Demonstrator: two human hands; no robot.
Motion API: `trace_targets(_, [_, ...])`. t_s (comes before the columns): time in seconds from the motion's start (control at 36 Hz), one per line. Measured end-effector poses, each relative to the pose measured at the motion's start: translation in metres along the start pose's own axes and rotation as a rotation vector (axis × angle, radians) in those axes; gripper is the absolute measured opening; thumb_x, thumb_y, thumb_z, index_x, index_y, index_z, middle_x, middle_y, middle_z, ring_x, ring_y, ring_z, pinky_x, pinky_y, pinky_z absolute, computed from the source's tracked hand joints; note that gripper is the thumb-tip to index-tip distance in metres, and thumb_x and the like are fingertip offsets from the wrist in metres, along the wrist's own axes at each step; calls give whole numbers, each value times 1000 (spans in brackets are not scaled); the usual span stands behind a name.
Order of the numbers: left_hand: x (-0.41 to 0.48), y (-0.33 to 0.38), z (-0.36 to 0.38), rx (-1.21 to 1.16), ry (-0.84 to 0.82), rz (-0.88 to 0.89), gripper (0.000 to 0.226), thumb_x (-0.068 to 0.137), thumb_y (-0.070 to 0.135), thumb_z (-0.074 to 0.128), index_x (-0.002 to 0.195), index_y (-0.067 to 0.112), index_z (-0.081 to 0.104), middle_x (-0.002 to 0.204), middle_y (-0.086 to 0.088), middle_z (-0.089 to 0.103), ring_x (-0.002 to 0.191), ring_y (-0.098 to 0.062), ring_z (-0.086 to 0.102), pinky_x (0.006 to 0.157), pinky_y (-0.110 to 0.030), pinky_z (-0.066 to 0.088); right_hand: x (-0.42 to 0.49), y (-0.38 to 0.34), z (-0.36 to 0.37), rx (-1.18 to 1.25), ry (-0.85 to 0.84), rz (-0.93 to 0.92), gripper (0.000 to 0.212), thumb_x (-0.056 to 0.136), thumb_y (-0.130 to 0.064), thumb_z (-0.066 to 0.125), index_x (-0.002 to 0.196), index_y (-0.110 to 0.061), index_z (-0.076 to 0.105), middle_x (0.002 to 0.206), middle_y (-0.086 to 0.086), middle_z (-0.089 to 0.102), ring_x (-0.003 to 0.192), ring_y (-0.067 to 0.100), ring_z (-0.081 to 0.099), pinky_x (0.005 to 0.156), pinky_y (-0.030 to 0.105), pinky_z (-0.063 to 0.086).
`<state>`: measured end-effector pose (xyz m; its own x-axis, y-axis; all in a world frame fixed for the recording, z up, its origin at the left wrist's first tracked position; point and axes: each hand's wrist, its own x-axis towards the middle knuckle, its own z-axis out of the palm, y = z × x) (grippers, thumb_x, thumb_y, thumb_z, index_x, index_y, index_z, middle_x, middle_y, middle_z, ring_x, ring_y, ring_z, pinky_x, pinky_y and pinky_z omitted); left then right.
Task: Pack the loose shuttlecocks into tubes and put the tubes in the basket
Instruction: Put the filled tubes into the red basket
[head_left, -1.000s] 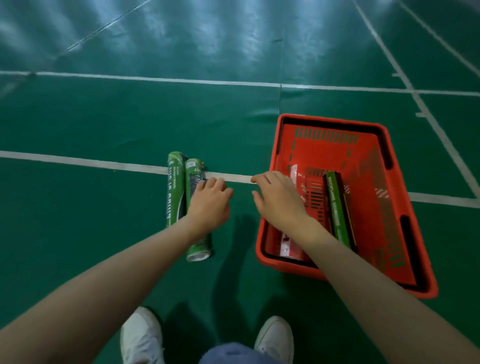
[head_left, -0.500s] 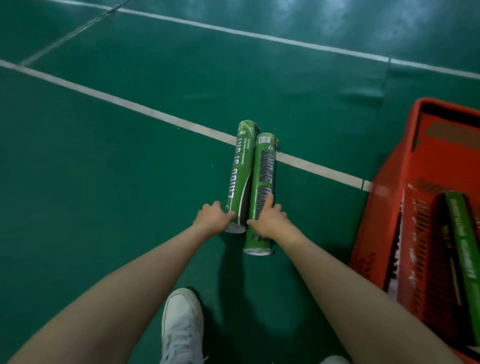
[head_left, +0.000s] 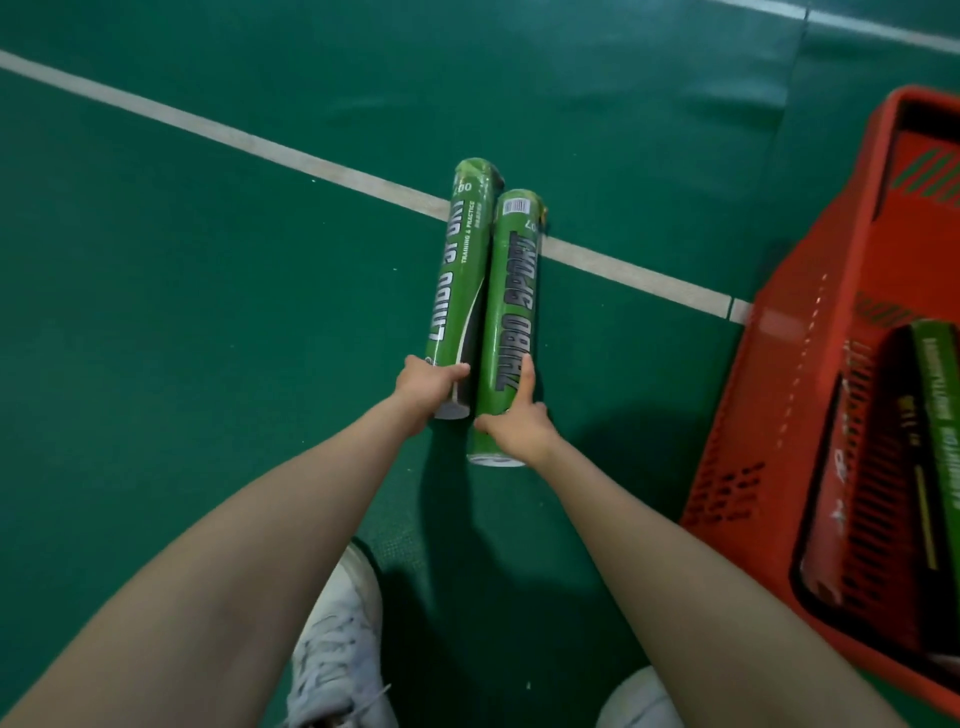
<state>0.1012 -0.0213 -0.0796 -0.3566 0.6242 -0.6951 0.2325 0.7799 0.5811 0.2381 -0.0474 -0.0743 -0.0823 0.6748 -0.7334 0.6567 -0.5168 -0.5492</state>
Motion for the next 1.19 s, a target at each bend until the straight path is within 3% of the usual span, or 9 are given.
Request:
trace_targets(0.17, [-22, 22, -16, -74, 58, 21, 82, 62, 55, 57, 122, 0, 48, 116, -17, 59, 95, -31, 60, 65, -31, 44, -19, -3, -15, 149, 99, -37, 95, 86, -44, 59, 149, -38, -11, 149, 13, 29, 121, 33, 47, 92, 39, 44])
trace_targets(0.25, [-42, 37, -24, -116, -33, 57, 56, 82, 51, 53, 112, 4, 51, 97, -11, 59, 79, -25, 57, 67, -34, 49, -39, -10, -32, 298, 145, -109, 85, 85, -45, 56, 150, -41, 0, 151, 9, 31, 125, 31, 44, 103, 46, 37])
trace_targets(0.39, [-83, 60, -33, -287, -72, 91, 38, 87, 46, 55, 102, 11, 55, 92, -9, 59, 77, -25, 59, 69, -40, 55, -76, -28, -65, 487, 174, -225, 77, 85, -42, 54, 149, -41, 12, 147, 0, 39, 118, 21, 49, 105, 47, 39])
trace_targets(0.56, [-143, 87, -33, -332, -245, 138, 52, 74, 61, 68, 101, 17, 61, 98, -8, 64, 88, -25, 60, 71, -35, 53, -136, -31, -100, 551, 250, -343, 87, 68, -51, 54, 146, -46, 16, 137, 0, 49, 115, 23, 56, 101, 49, 44])
trace_targets(0.67, [-182, 109, -23, -332, -279, 219, 69, 67, 54, 76, 119, 14, 56, 102, -10, 66, 79, -23, 64, 56, -32, 52, -174, -20, -130, 561, 363, -434, 81, 77, -46, 57, 147, -44, 17, 133, -5, 50, 115, 19, 54, 103, 45, 42])
trace_targets(0.83, [-247, 141, 10, -283, -404, 345, 41, 84, 44, 65, 109, 12, 62, 81, -4, 65, 67, -19, 60, 58, -28, 48, -225, 20, -179, 554, 589, -517, 73, 91, -25, 57, 149, -41, 17, 102, -31, 41, 98, 8, 55, 90, 34, 45])
trace_targets(1.03, [-298, 155, 70, -180, -473, 411, 90, 59, 58, 75, 128, 5, 49, 106, -13, 67, 76, -22, 65, 56, -31, 52, -260, 87, -222, 498, 776, -425, 74, 90, -30, 58, 148, -45, 14, 125, 1, 49, 106, 19, 51, 89, 35, 41])
trace_targets(1.08, [-306, 155, 84, -143, -481, 440, 87, 63, 57, 75, 128, 6, 45, 112, -14, 65, 84, -25, 66, 66, -37, 56, -265, 108, -228, 474, 803, -355, 75, 88, -36, 58, 146, -49, 11, 126, 2, 49, 109, 22, 52, 93, 43, 44])
trace_targets(1.19, [-312, 151, 108, 6, -478, 515, 63, 80, 48, 69, 122, 7, 46, 100, -7, 61, 79, -19, 62, 67, -32, 51, -268, 147, -233, 437, 808, -261, 77, 90, -35, 58, 149, -44, 10, 124, 4, 46, 101, 19, 48, 85, 34, 38])
